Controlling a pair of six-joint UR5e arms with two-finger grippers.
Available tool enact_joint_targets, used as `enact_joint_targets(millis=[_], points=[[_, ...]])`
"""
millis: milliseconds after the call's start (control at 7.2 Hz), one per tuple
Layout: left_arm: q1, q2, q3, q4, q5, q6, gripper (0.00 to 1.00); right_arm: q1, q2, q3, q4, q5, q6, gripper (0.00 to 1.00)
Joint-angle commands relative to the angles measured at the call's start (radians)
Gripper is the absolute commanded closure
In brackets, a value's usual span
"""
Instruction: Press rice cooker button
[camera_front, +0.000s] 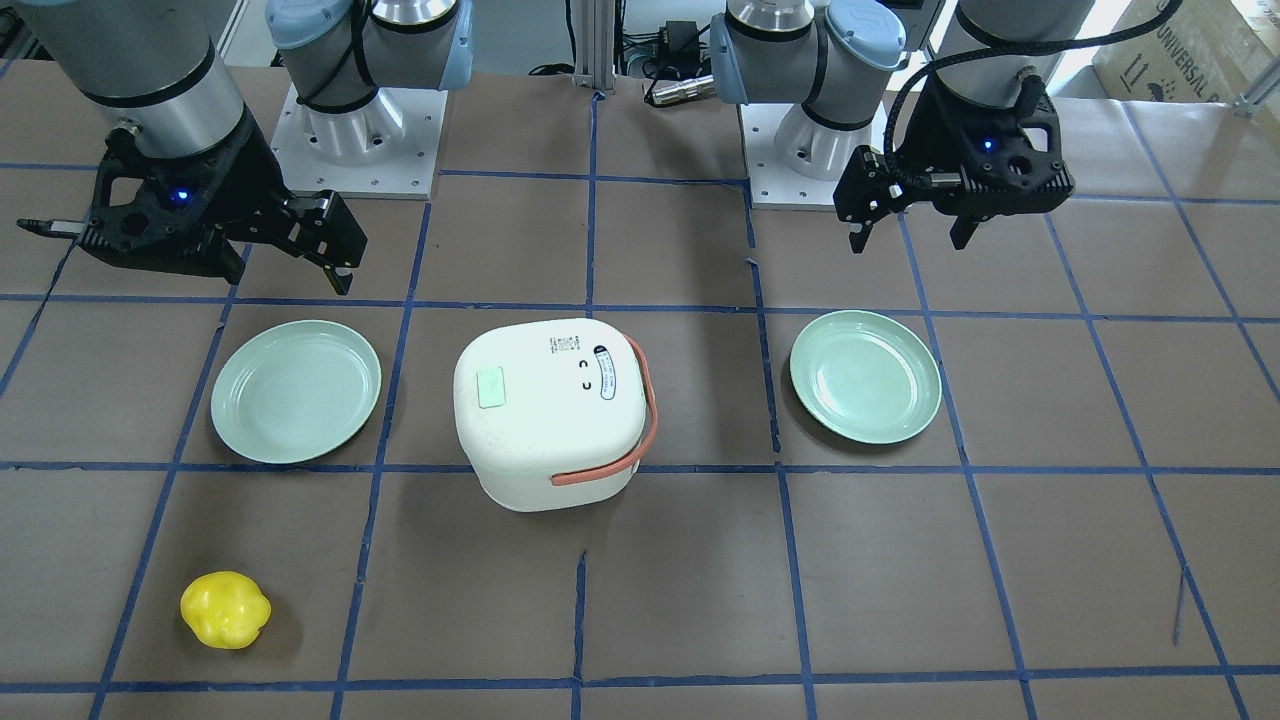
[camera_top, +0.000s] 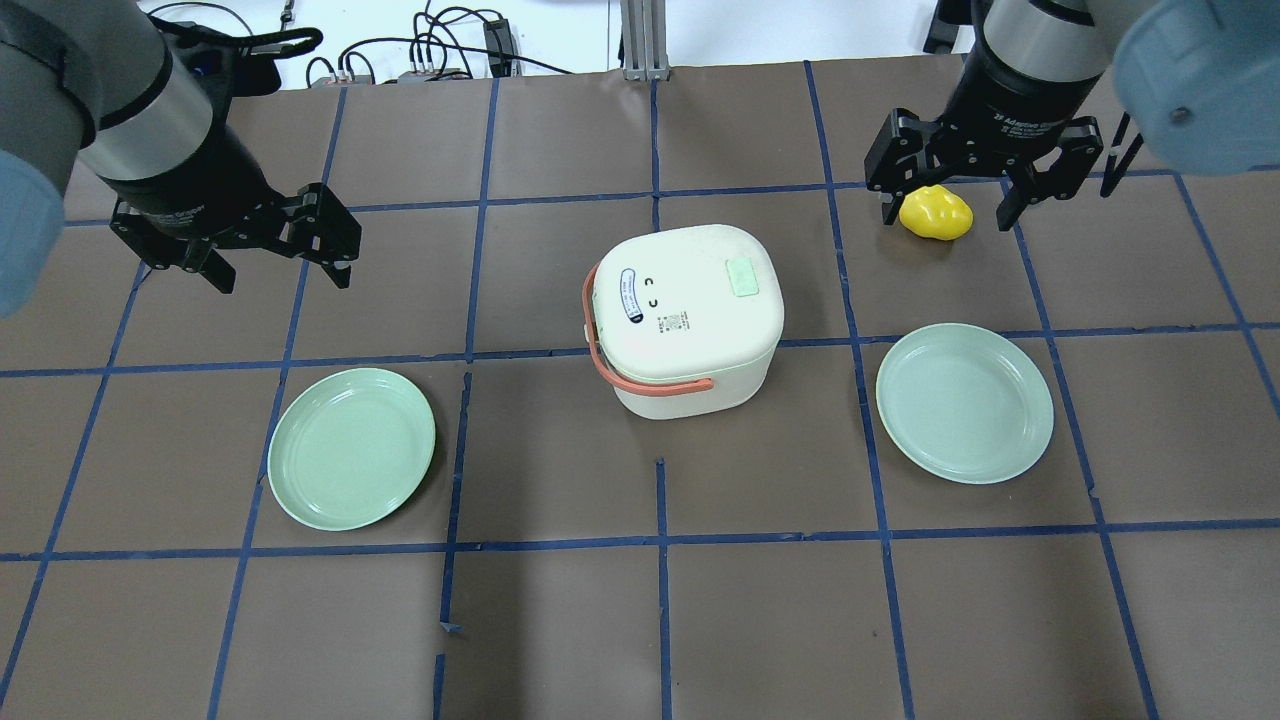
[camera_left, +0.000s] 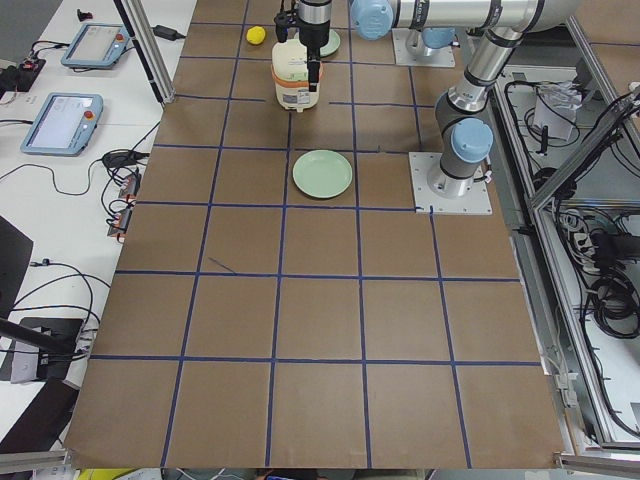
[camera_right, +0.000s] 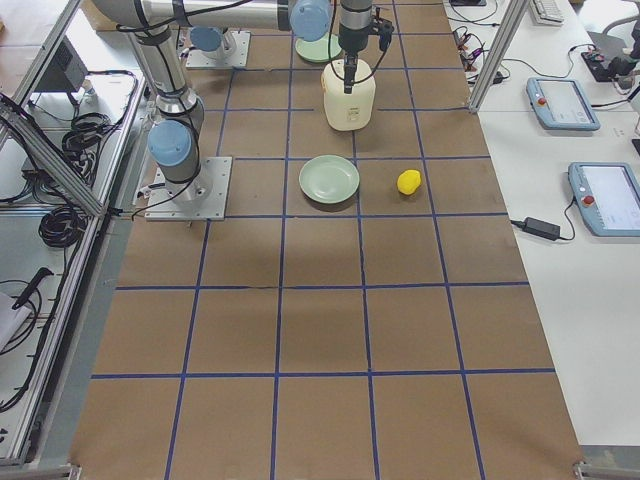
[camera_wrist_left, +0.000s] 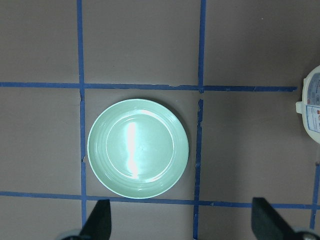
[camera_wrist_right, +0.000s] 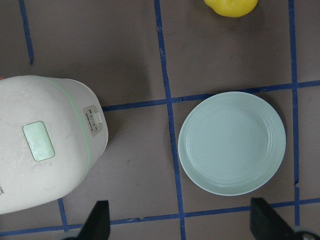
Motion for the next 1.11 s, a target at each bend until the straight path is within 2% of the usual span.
enact_joint_targets(millis=[0,139,278,417,556,972], points=[[0.0,0.0,0.0,0.0,0.0,0.0,0.0,0.0,0.0,0.001,0.001,0.003,0.0,0.02],[0.0,0.0,0.0,0.0,0.0,0.0,0.0,0.0,-0.002,0.001,0.001,0.004,0.001,0.19],[0.0,0.0,0.0,-0.001,0.0,0.0,0.0,0.0,-0.002,0.001,0.001,0.007,0.001,0.48],[0.0,0.0,0.0,0.0,0.0,0.0,0.0,0.0,-0.002,0.0,0.002,0.01,0.004,0.84],[0.0,0.0,0.0,-0.001,0.0,0.0,0.0,0.002,-0.002,-0.003,0.002,0.013,0.004,0.92],[0.0,0.0,0.0,0.0,0.0,0.0,0.0,0.055,-0.009,-0.005,-0.014,0.163,-0.028,0.92]])
